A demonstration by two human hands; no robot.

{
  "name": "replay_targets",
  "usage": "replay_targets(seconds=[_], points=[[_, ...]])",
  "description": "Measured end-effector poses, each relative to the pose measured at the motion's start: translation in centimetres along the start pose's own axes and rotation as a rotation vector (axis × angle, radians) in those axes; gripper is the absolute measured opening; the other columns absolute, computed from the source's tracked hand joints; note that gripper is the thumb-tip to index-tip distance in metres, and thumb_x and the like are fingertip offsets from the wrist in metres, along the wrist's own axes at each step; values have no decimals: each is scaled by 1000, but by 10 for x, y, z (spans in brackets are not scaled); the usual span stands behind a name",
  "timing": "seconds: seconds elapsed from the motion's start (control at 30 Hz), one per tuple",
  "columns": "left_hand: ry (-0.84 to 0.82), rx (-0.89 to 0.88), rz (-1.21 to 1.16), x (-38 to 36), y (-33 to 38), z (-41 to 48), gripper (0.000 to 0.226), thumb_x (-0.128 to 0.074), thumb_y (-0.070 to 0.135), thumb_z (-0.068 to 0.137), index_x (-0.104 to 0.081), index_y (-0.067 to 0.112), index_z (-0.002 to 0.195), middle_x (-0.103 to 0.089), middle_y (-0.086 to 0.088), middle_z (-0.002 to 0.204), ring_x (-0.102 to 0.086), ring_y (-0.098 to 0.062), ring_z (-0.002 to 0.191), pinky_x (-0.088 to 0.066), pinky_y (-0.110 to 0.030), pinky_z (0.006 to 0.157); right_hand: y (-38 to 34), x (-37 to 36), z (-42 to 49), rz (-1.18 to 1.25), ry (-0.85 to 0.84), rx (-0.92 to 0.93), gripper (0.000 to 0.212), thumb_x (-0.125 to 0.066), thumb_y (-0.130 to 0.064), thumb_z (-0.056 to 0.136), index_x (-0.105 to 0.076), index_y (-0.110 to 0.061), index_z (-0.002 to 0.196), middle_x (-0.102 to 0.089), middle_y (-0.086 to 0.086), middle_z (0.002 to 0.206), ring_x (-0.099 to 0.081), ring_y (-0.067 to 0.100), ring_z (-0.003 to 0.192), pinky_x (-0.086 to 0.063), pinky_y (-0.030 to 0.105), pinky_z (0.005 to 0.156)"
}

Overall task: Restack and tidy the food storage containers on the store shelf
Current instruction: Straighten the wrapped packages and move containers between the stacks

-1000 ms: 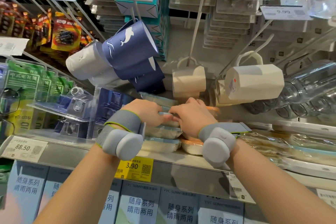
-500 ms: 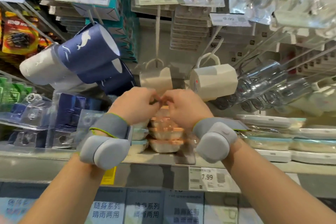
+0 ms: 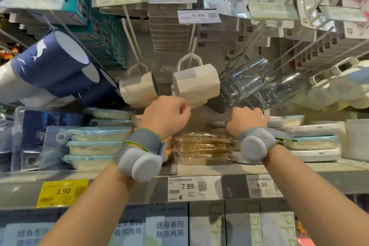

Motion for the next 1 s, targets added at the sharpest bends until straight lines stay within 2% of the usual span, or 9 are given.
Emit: replay_targets(seconds=[0.1,0.17,0.33,0.5,0.63,0.8,0.9,0.97,1.0], points=[[-63,-2,9,-13,7,2,30,-44,38,90,-67,19,83,-71,-6,94,-62,-33,93,-50,-36,77,19,-11,7,18,-27,-47,36,-45,-28,89,-51,-13,120,-49,13,130,-37,36,126,-39,54,99],[-74,18,17,-20,8,-1,29,-45,39,90,-67,21,83,-71,-6,94,-62,-32,93,-53,-39,79,29,-11,10,40,10,-16,31,-51,-31,88,-55,-11,111,-56,14,122,-41,34,121,-46,48,90],[-44,31,47,-24,9,-14,30,-46,37,89,-68,18,80,-71,-6,87,-63,-32,86,-53,-39,74,29,-8,11,23,86,88,22,-49,-26,93,-59,-8,101,-63,16,113,-41,34,119,-39,39,74],[-91,-2,337,-33,26,-17,34,-41,36,93,-66,14,94,-69,-11,98,-62,-35,92,-43,-34,68,25,-9,2,38,121,98,31,-44,-24,91,-50,-10,118,-54,15,124,-42,36,120,-44,47,88],[-164,-23,490,-49,41,-18,32,-40,33,94,-62,13,104,-66,-14,109,-61,-37,101,-44,-36,73,15,-10,-4,19,134,136,35,-45,-22,89,-46,-13,123,-51,13,129,-40,36,125,-37,55,99],[-377,-7,398,-82,54,-11,37,-43,38,92,-55,17,120,-60,-9,124,-55,-32,114,-45,-38,85,32,-6,5,21,46,220,37,-45,-21,88,-47,-20,124,-54,9,126,-45,34,121,-34,55,101],[-499,-61,247,-105,71,-4,47,-49,39,91,-47,18,132,-54,-8,134,-50,-27,123,-43,-36,97,59,-3,18,57,24,167,31,-46,-34,91,-51,-24,119,-57,7,125,-45,35,121,-31,56,104],[-520,-55,111,-116,83,2,52,-54,39,88,-45,14,132,-54,-7,135,-50,-25,122,-43,-33,96,75,-4,25,102,9,128,35,-50,-45,89,-54,-25,118,-58,6,126,-44,35,124,-29,56,106],[-518,-42,71,-121,87,5,53,-57,40,87,-45,11,130,-55,-8,131,-52,-25,117,-43,-32,89,79,-5,27,132,10,124,36,-51,-47,88,-55,-25,116,-59,5,126,-44,35,124,-30,55,105]])
Point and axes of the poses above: each hand's wrist, its own z-axis towards the middle knuckle, its own x-axis out of the back of the hand, y = z × x, the point moved 8 cm from there along z, towards the middle knuckle
